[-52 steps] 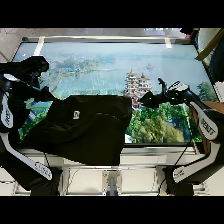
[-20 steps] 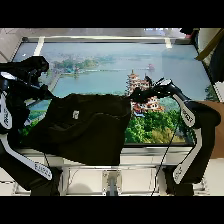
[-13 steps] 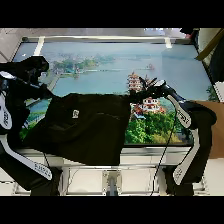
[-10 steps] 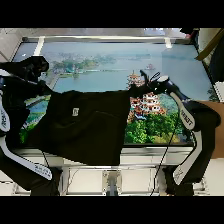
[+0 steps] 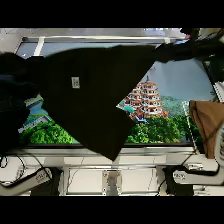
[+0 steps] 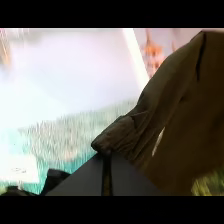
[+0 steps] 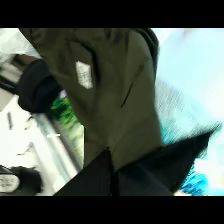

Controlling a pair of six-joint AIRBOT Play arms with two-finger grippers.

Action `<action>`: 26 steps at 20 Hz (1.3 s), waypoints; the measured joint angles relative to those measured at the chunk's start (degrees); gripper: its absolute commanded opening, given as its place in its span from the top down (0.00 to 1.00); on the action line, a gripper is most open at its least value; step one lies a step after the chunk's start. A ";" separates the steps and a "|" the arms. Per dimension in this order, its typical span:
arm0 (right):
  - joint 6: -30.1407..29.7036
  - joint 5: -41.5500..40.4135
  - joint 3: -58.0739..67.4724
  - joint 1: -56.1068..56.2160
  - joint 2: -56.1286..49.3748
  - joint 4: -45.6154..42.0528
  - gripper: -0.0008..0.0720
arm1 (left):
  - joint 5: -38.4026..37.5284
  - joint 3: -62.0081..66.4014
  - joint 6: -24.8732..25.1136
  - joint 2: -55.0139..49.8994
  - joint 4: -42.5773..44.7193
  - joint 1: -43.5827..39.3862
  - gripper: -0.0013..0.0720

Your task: Fold the clothes and pants, and hang the long-sleeved shirts on hangers.

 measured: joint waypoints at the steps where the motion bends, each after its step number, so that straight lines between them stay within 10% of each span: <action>1: 0.90 0.42 2.38 -0.13 3.37 -1.36 0.98 | 2.29 0.00 -0.02 4.48 -0.44 0.66 0.96; 13: 5.16 -2.71 12.41 -0.42 26.67 -24.20 0.99 | 15.10 6.34 -3.96 26.77 3.76 2.97 0.96; 20: 4.94 -5.70 9.33 -0.42 10.49 -27.43 0.99 | 6.69 6.05 -7.63 13.60 2.25 -0.09 0.96; 26: 2.71 -7.45 3.04 -0.35 -10.60 -22.03 0.99 | 9.01 -1.55 -8.09 -6.36 23.30 -14.93 0.96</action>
